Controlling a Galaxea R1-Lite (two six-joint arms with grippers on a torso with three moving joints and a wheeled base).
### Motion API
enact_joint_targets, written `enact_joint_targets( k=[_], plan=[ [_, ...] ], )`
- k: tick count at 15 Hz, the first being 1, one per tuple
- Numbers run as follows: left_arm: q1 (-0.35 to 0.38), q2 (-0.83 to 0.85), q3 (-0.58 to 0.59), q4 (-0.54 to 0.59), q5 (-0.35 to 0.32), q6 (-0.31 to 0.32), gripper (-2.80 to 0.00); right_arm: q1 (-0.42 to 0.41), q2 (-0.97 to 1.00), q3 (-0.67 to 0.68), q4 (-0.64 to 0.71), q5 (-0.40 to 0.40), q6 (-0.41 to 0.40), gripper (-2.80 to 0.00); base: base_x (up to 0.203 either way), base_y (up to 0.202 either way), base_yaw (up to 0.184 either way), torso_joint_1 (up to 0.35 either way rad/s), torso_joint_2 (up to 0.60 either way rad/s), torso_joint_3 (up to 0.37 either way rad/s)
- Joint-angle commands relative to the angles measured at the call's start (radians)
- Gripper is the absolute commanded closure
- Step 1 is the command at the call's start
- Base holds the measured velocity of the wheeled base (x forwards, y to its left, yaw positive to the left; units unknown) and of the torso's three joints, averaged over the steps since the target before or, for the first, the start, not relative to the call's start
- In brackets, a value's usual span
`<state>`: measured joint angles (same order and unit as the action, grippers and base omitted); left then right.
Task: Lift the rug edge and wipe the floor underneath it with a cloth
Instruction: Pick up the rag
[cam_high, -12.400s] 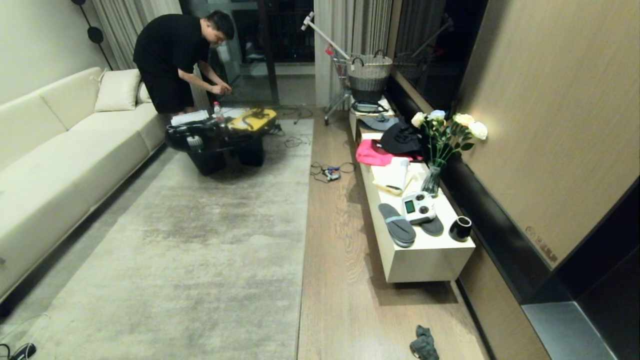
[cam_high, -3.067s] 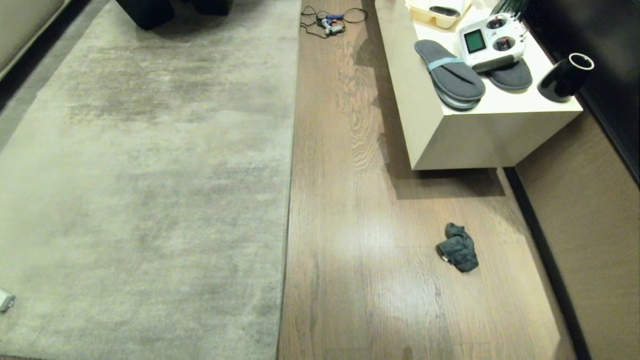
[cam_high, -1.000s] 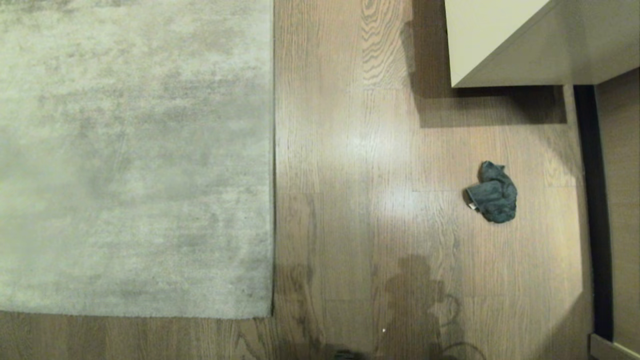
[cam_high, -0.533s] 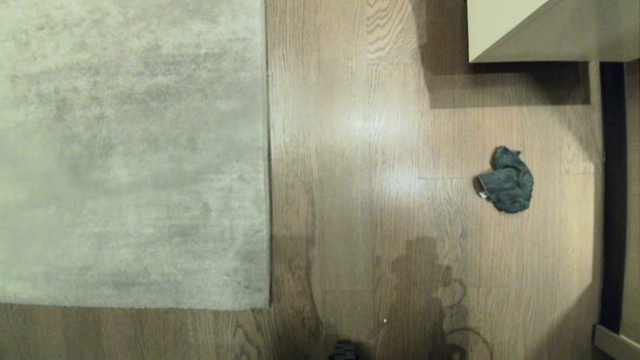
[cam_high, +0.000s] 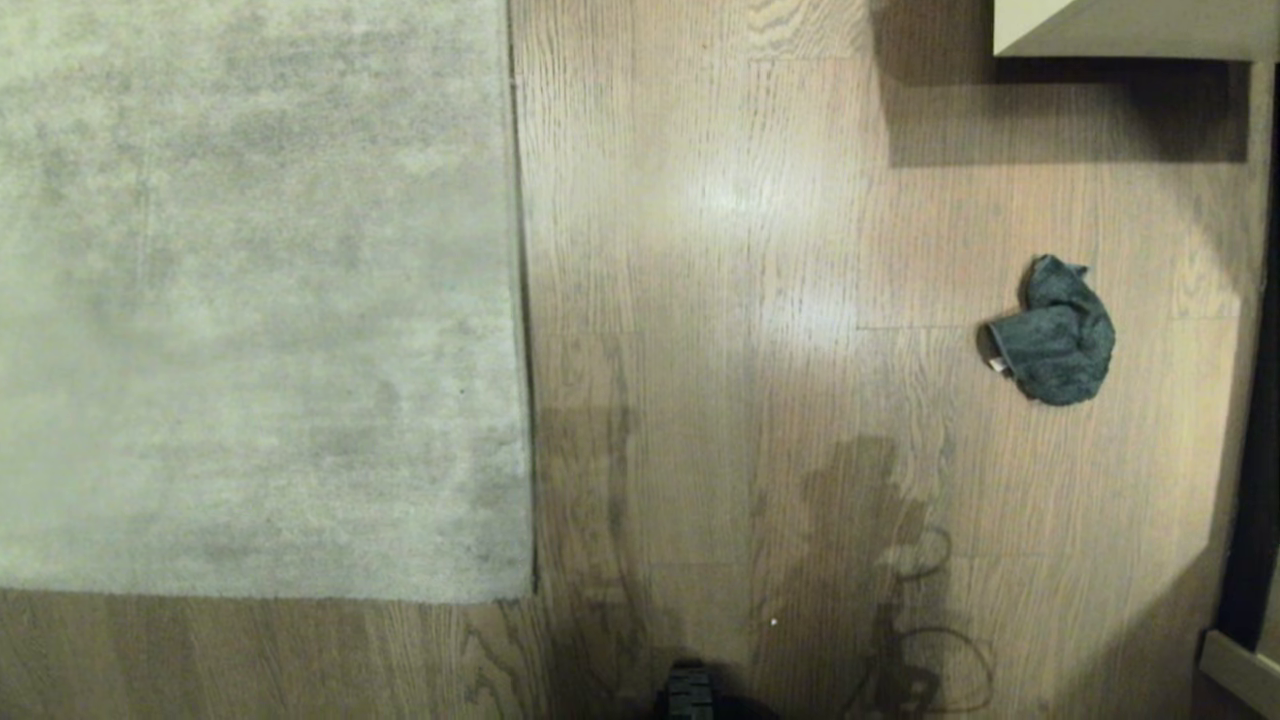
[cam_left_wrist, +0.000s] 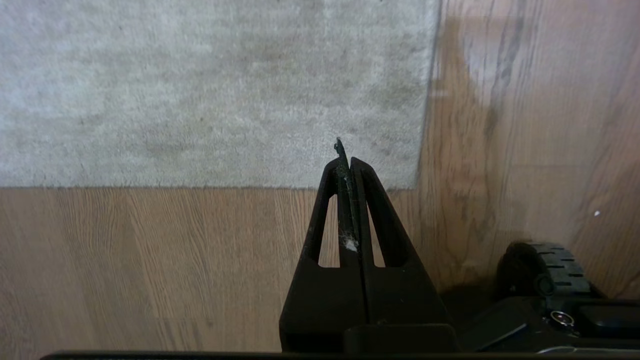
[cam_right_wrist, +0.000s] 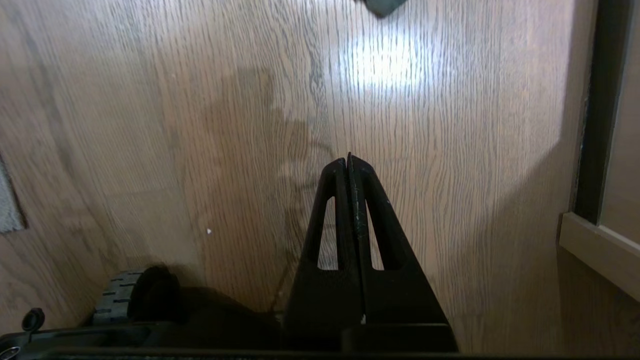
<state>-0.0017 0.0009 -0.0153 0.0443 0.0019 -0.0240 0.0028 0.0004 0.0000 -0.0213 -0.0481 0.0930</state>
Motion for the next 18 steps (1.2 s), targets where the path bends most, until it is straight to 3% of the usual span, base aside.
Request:
enact_joint_targets(
  k=[1,8,18],
  plan=[
    [0.0,0.001,0.0,0.0,0.0,-0.001,0.0,0.0,0.0,0.0,0.0,-0.001,0.001,0.0,0.0,0.0,0.0,0.002,0.01,-0.199],
    [0.0,0.001,0.003,-0.006,0.004,-0.004,0.0,0.0,0.0,0.0,0.0,-0.001,0.001,0.0,0.0,0.0,0.0,0.003,0.0,-0.179],
    [0.0,0.001,0.003,-0.006,0.004,-0.005,0.0,0.0,0.0,0.0,0.0,-0.001,0.001,0.0,0.0,0.0,0.0,0.0,0.0,-0.009]
  ],
)
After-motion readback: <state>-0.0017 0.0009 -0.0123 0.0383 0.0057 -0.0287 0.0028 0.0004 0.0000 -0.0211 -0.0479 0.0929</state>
